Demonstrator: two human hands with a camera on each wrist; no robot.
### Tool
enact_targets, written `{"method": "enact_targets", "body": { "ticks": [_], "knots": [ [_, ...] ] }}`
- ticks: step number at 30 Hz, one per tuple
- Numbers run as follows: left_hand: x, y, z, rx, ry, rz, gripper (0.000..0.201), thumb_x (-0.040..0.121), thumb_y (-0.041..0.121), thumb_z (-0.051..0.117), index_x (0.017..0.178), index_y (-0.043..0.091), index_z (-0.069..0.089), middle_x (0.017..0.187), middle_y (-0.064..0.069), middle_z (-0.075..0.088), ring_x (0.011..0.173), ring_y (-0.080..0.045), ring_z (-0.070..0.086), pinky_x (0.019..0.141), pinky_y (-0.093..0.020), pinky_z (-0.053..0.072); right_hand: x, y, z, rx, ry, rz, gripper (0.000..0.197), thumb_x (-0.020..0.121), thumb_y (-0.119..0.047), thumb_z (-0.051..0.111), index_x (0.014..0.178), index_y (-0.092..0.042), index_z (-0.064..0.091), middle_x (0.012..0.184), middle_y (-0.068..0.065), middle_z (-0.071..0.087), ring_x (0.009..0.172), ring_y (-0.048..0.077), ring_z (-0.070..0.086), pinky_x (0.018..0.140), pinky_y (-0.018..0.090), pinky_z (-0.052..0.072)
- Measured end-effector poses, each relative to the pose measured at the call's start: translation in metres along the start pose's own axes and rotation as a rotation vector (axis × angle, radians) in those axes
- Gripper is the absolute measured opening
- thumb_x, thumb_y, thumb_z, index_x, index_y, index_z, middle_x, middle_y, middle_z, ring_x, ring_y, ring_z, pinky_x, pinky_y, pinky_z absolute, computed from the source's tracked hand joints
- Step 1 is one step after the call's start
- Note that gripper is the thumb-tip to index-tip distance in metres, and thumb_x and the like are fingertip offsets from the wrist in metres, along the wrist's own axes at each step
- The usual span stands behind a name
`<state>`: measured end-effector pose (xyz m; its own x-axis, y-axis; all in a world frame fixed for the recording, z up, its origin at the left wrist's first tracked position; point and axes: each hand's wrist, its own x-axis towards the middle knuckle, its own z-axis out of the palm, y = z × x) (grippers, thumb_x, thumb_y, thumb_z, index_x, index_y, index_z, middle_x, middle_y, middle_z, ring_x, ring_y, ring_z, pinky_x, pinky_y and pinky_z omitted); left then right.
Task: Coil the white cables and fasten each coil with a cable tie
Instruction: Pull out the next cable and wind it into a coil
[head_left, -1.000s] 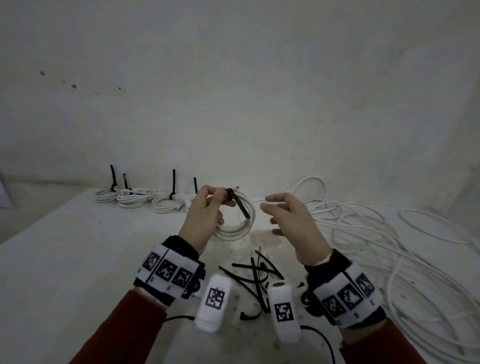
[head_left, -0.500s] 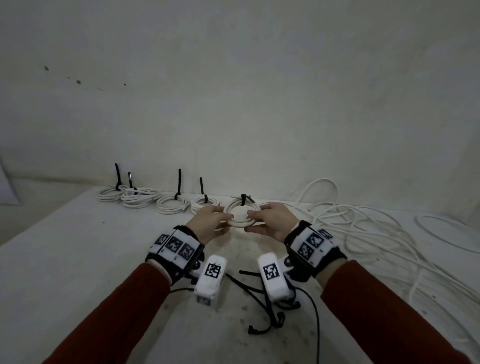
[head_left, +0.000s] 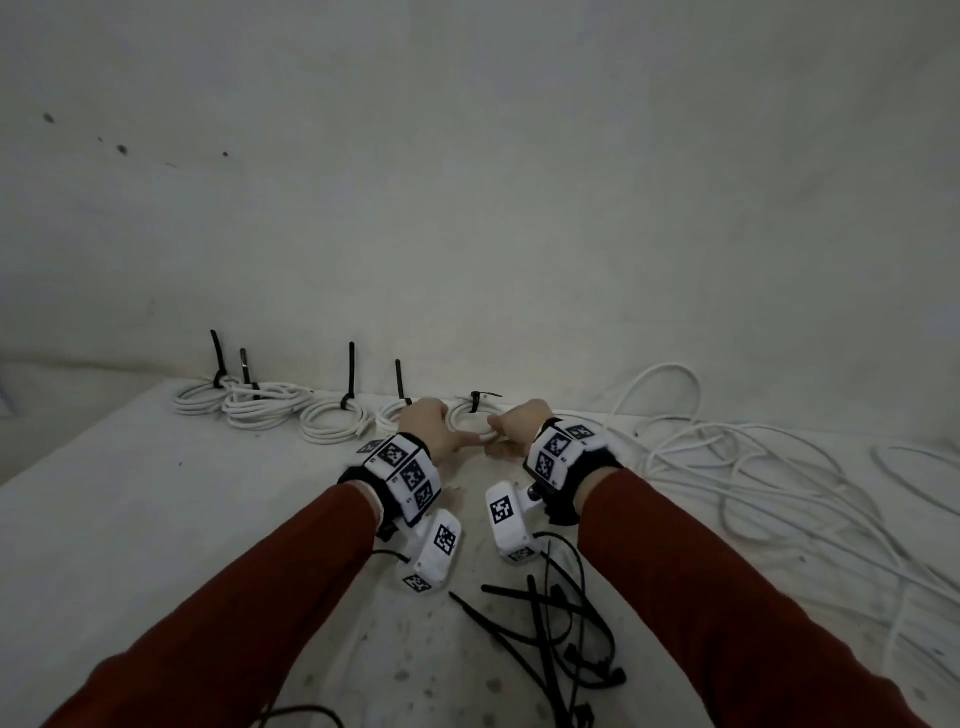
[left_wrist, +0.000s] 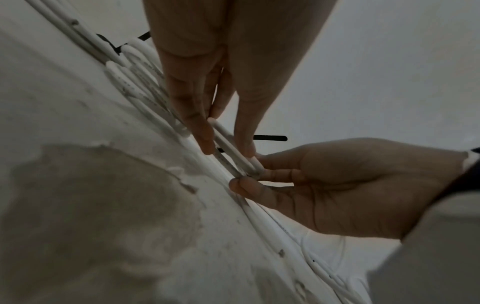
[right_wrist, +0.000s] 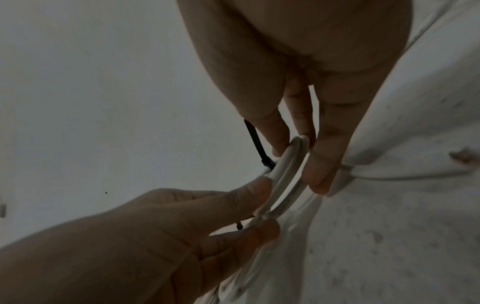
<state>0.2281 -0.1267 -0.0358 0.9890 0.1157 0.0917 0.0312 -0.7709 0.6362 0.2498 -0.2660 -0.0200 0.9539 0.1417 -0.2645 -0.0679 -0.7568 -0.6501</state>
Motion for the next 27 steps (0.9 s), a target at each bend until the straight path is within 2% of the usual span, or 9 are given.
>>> {"method": "enact_targets", "body": {
  "ticks": [3,7,10,12,15,19,23,25,27],
  "knots": [
    [0.002,0.003,0.001,0.108,-0.055,0.03,0.043,0.075,0.042,0.075,0.06,0.014,0.045,0.058,0.0,0.044,0.057,-0.015,0.041,0.046,-0.022,0.022,0.002,-0.002,-0.001,-0.055,0.007,0.06,0.022,0.097,-0.028,0.052,0.084,-0.01,0.056,0.077,0.004,0.056,0.082,0.027,0.057,0.069,0.025,0.045],
    [0.007,-0.001,0.0,0.183,-0.106,0.044,0.033,0.077,0.042,0.072,0.079,0.012,0.059,0.072,-0.003,0.057,0.07,-0.018,0.054,0.053,-0.023,0.033,0.014,0.001,-0.003,-0.225,0.028,-0.012,0.043,0.096,-0.024,0.054,0.06,-0.012,0.035,0.061,0.002,0.038,0.068,0.024,0.05,0.06,0.025,0.037],
    [0.009,-0.001,0.001,0.183,-0.12,0.081,0.043,0.083,0.036,0.067,0.121,0.017,0.059,0.118,-0.007,0.063,0.108,-0.024,0.057,0.082,-0.025,0.04,0.009,0.006,0.0,-0.177,-0.008,0.058,0.016,0.094,-0.013,0.054,0.089,-0.001,0.063,0.089,0.014,0.063,0.094,0.03,0.061,0.077,0.034,0.047],
    [0.009,0.0,0.002,0.184,-0.139,0.061,0.046,0.086,0.033,0.062,0.13,0.019,0.055,0.128,-0.006,0.059,0.115,-0.022,0.055,0.09,-0.022,0.041,0.009,0.01,-0.001,-0.226,0.036,0.01,0.022,0.091,-0.01,0.054,0.11,-0.007,0.064,0.102,0.013,0.065,0.095,0.028,0.062,0.083,0.035,0.052],
    [0.012,0.0,0.003,0.155,-0.167,-0.041,0.047,0.088,0.029,0.061,0.132,0.014,0.054,0.131,-0.008,0.057,0.114,-0.024,0.058,0.096,-0.032,0.047,0.007,0.012,-0.006,-0.223,0.029,-0.029,0.011,0.083,-0.018,0.067,0.092,-0.012,0.069,0.086,0.012,0.067,0.082,0.03,0.064,0.074,0.039,0.054],
    [0.011,0.001,0.003,0.185,-0.194,-0.027,0.042,0.091,0.024,0.055,0.132,0.015,0.053,0.132,-0.009,0.056,0.117,-0.026,0.055,0.098,-0.034,0.045,0.011,0.015,-0.01,-0.283,0.01,0.032,0.037,0.069,-0.019,0.085,0.099,-0.003,0.071,0.095,0.015,0.072,0.088,0.03,0.07,0.081,0.045,0.058],
    [0.013,0.0,0.002,0.239,-0.167,0.034,0.038,0.09,0.017,0.051,0.127,0.014,0.057,0.131,-0.011,0.056,0.116,-0.028,0.054,0.092,-0.031,0.045,0.008,0.021,-0.019,-0.436,-0.003,0.07,0.023,0.071,-0.018,0.08,0.085,-0.003,0.069,0.094,0.011,0.07,0.086,0.027,0.066,0.077,0.038,0.056],
    [0.012,0.0,0.0,0.268,-0.108,0.038,0.037,0.089,0.024,0.055,0.125,0.017,0.057,0.133,-0.011,0.05,0.116,-0.029,0.052,0.092,-0.032,0.042,-0.006,0.016,-0.032,-0.359,0.029,0.095,0.022,0.077,-0.015,0.073,0.071,-0.005,0.055,0.077,0.008,0.061,0.078,0.026,0.059,0.068,0.03,0.048],
    [0.006,0.004,-0.003,0.265,-0.018,0.031,0.036,0.09,0.028,0.056,0.125,0.019,0.056,0.134,-0.012,0.043,0.118,-0.031,0.047,0.096,-0.035,0.04,-0.012,0.011,-0.044,-0.13,0.021,0.099,0.019,0.082,-0.005,0.067,0.071,-0.001,0.051,0.071,0.013,0.057,0.076,0.029,0.059,0.073,0.034,0.051]
  ]
}}
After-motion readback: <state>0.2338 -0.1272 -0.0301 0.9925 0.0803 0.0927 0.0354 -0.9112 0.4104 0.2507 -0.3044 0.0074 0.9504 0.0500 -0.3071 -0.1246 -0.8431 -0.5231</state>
